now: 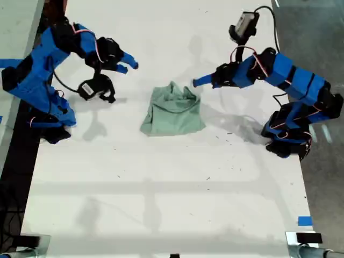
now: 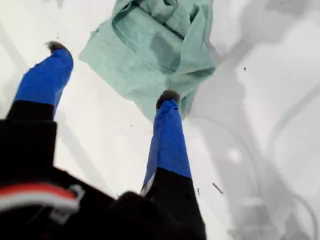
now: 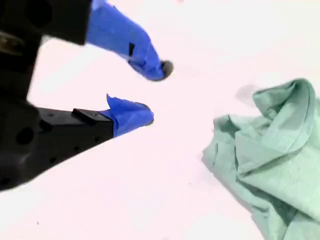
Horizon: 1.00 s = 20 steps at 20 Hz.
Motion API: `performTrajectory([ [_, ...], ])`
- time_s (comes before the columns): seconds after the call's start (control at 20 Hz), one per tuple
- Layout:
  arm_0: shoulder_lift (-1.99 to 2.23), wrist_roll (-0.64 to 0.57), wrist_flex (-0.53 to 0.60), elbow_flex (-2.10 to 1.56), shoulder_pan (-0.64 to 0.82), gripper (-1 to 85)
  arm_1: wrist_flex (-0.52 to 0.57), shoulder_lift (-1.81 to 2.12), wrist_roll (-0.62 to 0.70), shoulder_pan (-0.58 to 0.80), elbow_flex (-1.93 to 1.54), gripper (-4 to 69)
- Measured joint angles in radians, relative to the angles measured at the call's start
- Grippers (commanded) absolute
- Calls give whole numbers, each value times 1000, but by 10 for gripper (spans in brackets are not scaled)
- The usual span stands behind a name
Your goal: Fold t shirt
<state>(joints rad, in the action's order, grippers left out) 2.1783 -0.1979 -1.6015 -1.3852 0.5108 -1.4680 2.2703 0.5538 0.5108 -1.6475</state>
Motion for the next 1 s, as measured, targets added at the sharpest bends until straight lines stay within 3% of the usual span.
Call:
performTrajectory([
  [0.2,482,144,20,-256,-209,-1,-98,437,-94,-84,-167,-5],
  [0.55,1015,252,322,-1066,-396,-1,-107,1181,-264,-265,-851,-5],
  [0.75,1381,308,350,-1440,-466,-1,-107,1239,-321,-337,-1098,-5],
  [1.0,1416,342,451,-1726,-518,-1,-44,1244,-382,-374,-1284,-7],
])
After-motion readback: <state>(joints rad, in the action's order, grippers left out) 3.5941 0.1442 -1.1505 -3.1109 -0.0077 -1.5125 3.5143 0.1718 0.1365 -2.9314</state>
